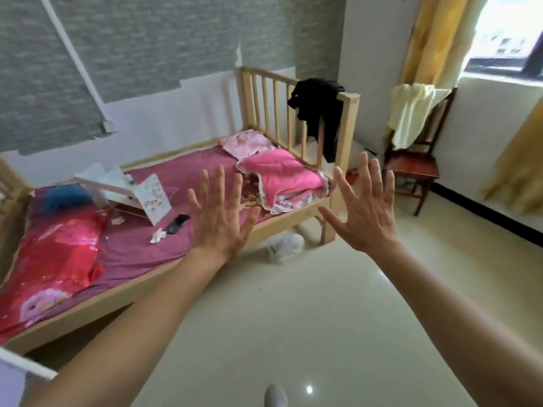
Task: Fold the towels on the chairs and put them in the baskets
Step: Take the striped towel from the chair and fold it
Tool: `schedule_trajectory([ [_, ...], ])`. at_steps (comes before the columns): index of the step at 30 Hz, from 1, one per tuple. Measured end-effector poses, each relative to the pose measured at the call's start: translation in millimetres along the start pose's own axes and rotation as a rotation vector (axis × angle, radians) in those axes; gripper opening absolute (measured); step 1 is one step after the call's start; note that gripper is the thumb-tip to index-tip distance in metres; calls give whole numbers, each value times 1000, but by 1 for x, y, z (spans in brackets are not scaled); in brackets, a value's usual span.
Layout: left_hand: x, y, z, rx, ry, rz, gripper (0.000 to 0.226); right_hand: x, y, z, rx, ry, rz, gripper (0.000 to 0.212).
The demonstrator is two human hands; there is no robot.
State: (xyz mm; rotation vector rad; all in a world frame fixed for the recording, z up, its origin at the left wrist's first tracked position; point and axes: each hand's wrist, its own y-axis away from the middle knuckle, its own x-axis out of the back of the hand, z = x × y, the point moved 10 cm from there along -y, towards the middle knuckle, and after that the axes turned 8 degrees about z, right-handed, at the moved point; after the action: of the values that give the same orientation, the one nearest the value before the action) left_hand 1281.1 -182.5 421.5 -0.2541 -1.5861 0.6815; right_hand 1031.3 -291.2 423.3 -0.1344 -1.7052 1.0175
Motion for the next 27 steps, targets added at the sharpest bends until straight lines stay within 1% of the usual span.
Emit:
schedule_trajectory([
  [4,-89,-96,82,-103,123,7,78,-50,-36,104,-49,164,-41,86],
  [6,-128,-149,131,-152,176,-21,79,-67,-60,161,-99,239,-66,86],
  [12,-196,-277,281,-324,291,-41,79,-80,-114,304,-215,376,-40,86],
  [14,-222,-313,336,-384,315,-59,78,-86,-120,360,-292,395,-26,85],
  [16,-246,-339,380,-426,314,-61,78,-97,-125,407,-327,416,-8,85],
  [20,-311,-397,472,-506,312,-58,78,-143,-143,517,-417,415,2,85],
  [22,-341,-425,505,-527,286,-60,78,-171,-157,562,-442,402,-8,85],
  [25,-390,-488,561,-519,248,-108,79,-216,-198,648,-502,360,-56,86],
  [27,-403,-523,579,-520,239,-91,79,-239,-228,680,-488,319,-84,86],
])
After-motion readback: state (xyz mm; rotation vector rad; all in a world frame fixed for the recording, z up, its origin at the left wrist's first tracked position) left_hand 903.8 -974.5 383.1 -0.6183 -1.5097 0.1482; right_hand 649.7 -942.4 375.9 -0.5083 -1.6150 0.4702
